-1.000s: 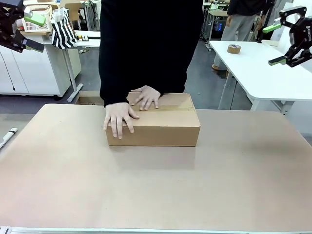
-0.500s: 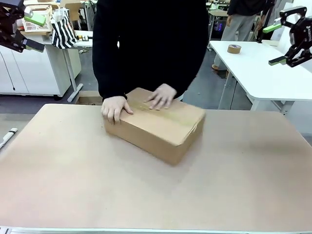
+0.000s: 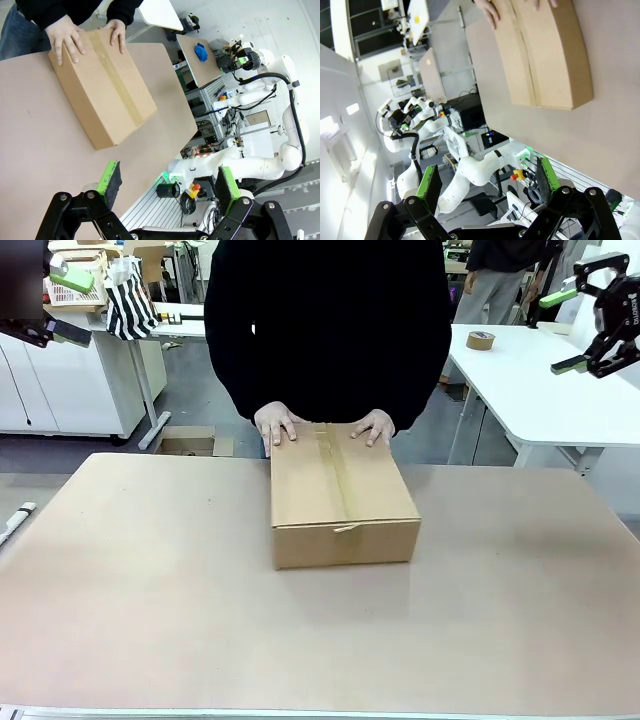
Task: Pack the gift set into the box.
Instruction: Press and hold the closed box until the human finishes sealing it.
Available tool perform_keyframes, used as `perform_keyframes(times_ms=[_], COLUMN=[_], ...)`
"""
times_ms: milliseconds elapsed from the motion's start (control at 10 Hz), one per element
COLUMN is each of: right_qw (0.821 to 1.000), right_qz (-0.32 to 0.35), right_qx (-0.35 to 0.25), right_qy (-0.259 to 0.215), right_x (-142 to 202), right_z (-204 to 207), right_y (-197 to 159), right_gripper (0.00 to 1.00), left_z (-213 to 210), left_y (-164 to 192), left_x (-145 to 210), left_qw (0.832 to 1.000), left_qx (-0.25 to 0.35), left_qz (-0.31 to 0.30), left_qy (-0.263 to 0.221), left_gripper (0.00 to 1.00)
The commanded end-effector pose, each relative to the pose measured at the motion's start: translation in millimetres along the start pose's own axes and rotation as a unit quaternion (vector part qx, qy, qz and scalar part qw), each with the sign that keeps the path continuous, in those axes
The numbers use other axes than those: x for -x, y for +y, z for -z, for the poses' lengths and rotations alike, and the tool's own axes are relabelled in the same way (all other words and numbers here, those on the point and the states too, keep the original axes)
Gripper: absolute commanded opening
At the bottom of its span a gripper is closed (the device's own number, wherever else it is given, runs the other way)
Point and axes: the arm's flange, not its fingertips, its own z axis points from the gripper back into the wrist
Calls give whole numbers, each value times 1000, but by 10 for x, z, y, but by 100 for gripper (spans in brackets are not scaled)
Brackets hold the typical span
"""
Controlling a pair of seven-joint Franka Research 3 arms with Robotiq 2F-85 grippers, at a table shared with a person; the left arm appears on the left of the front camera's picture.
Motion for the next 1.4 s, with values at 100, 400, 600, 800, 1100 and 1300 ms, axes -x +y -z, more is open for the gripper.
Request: perform_keyframes(times_ms=[100, 400, 600, 800, 1100, 1300], right_qw=[1000, 1000, 1000, 1000, 1000, 1000], right_qz=[1, 1, 1, 1, 1, 1], right_qx=[3, 3, 3, 3, 3, 3], right_qy=[4, 4, 4, 4, 4, 4], right_x=[23, 23, 23, 23, 23, 23], right_z=[-5, -5, -5, -5, -5, -5], right_y=[2, 2, 2, 2, 2, 2], right_gripper=[100, 100, 100, 100, 100, 100], left_z=[19, 19, 19, 19, 19, 19], left_y=[-9, -9, -9, -9, -9, -9], left_x=[17, 17, 17, 17, 17, 17], left_qw=[1000, 1000, 1000, 1000, 1000, 1000], left_qx=[8, 8, 8, 8, 8, 8], left_qz=[1, 1, 1, 1, 1, 1], left_qy=[-5, -5, -5, -5, -5, -5], left_gripper=[100, 100, 100, 100, 100, 100])
